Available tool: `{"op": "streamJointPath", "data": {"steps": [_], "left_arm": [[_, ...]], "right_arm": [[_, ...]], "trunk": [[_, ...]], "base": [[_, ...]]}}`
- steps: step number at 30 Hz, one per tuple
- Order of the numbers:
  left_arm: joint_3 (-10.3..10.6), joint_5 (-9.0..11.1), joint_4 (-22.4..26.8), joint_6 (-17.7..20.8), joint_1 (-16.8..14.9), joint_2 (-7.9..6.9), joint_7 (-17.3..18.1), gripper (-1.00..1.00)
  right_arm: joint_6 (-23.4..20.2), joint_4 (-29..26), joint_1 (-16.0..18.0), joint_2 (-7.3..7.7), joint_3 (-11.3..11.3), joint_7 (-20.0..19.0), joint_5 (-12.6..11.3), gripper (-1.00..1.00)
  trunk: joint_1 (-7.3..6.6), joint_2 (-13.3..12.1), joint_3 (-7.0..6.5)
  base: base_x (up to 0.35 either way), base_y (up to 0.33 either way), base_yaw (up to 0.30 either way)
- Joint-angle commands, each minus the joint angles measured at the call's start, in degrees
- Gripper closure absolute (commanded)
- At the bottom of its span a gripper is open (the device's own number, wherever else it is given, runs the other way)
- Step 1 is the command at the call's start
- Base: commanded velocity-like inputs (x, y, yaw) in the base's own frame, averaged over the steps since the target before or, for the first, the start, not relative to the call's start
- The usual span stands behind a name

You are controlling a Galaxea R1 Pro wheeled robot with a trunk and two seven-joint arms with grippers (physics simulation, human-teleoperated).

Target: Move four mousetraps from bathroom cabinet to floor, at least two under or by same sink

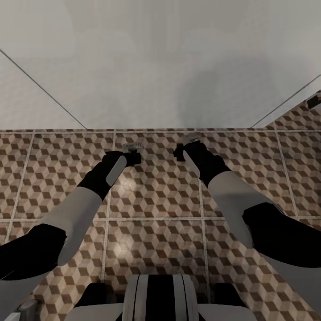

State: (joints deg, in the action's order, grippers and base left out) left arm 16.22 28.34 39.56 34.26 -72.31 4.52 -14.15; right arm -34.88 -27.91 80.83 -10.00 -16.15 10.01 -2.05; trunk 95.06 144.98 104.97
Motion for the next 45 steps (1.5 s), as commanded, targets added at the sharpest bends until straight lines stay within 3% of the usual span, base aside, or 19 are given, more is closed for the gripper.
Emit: {"op": "streamJointPath", "data": {"steps": [1,45], "left_arm": [[0.2,0.4,0.1,0.2,0.0,-0.04,-0.5,1.0],[0.3,0.4,0.2,0.1,0.0,0.05,-0.4,1.0]], "right_arm": [[-0.3,0.0,0.0,0.0,-0.2,0.4,-0.2,-1.0],[-0.3,0.0,0.0,0.0,-0.2,0.4,-0.2,-1.0]], "trunk": [[-0.01,0.0,0.03],[-0.01,0.0,0.03]], "base": [[0.0,0.0,0.0],[0.0,0.0,0.0]]}}
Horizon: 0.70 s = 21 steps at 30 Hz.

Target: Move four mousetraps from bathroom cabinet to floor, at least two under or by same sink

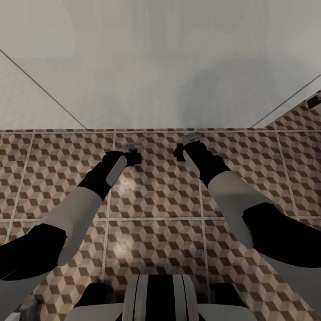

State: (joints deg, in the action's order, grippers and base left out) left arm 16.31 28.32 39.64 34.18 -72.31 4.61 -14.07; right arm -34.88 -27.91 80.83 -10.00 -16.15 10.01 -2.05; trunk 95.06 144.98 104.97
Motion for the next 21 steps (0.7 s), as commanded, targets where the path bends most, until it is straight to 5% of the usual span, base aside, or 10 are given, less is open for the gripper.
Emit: {"op": "streamJointPath", "data": {"steps": [1,21], "left_arm": [[0.2,0.4,0.1,0.2,0.0,-0.05,-0.5,1.0],[0.2,0.4,0.1,0.2,0.0,-0.04,-0.5,1.0]], "right_arm": [[-0.3,0.0,0.0,0.0,-0.2,0.4,-0.2,-1.0],[-0.3,0.0,0.0,0.0,-0.2,0.4,-0.2,-1.0]], "trunk": [[-0.01,0.0,0.03],[-0.01,0.0,0.03]], "base": [[0.0,0.0,0.0],[0.0,0.0,0.0]]}}
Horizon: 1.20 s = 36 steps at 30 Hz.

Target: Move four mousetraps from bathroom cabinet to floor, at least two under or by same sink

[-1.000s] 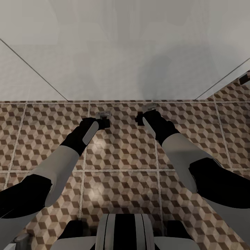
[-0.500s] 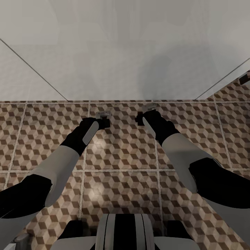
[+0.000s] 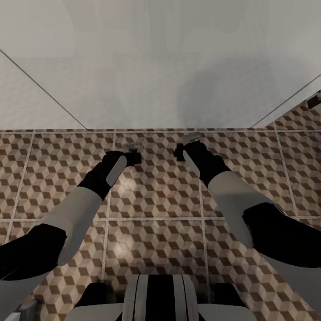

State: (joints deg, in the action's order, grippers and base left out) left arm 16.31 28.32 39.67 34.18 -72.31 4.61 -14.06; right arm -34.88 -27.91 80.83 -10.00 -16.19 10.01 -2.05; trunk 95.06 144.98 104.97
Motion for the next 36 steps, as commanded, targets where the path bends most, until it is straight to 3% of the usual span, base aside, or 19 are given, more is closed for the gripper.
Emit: {"op": "streamJointPath", "data": {"steps": [1,31,36], "left_arm": [[0.2,0.4,0.1,0.2,0.0,-0.04,-0.5,1.0],[0.3,0.4,0.7,0.1,0.0,-0.04,-0.4,1.0],[1.5,0.4,2.3,0.1,0.0,-0.04,-0.4,1.0]], "right_arm": [[-0.3,0.0,0.0,0.0,-0.2,0.4,-0.2,-1.0],[-0.3,0.0,0.0,0.0,-0.2,0.4,-0.2,-1.0],[-0.3,0.0,0.0,0.05,-0.2,0.4,-0.2,-1.0]], "trunk": [[-0.01,0.0,0.03],[-0.01,0.0,0.03],[-0.01,0.0,0.03]], "base": [[0.0,0.0,0.0],[0.0,0.0,0.0],[0.0,0.0,0.0]]}}
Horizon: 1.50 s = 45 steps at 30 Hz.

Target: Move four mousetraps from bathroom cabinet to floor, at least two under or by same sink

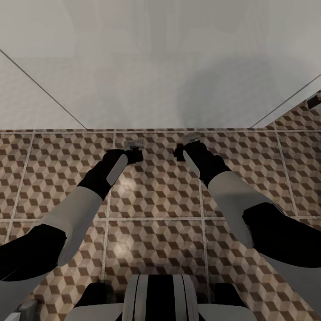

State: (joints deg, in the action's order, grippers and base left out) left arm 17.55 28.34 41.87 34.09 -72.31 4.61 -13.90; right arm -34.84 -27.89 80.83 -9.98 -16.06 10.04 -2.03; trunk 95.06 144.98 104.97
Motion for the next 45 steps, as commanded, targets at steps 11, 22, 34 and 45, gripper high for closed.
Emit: {"op": "streamJointPath", "data": {"steps": [11,22,34,45], "left_arm": [[1.2,0.4,0.7,0.2,0.0,-0.04,-0.5,1.0],[1.2,0.4,0.8,0.1,0.0,-0.05,-0.5,1.0],[1.1,0.4,0.7,0.2,0.0,-0.12,-0.6,1.0],[1.1,0.4,0.6,0.2,0.0,-0.12,-0.6,-1.0]], "right_arm": [[-0.3,-0.1,0.0,0.05,-0.3,0.3,-0.2,-1.0],[-0.3,-0.1,0.0,0.05,-0.3,0.3,-0.2,-1.0],[-0.3,-0.1,0.0,0.05,-0.4,0.3,-0.2,-1.0],[-0.3,-0.1,0.0,0.05,-0.4,0.3,-0.3,-1.0]], "trunk": [[-0.01,0.0,0.03],[-0.01,0.0,0.03],[-0.01,0.0,0.03],[-0.01,0.0,0.03]], "base": [[0.027,0.0,0.0],[0.004,0.0,0.0],[0.0,0.0,0.0],[0.0,0.0,0.0]]}}
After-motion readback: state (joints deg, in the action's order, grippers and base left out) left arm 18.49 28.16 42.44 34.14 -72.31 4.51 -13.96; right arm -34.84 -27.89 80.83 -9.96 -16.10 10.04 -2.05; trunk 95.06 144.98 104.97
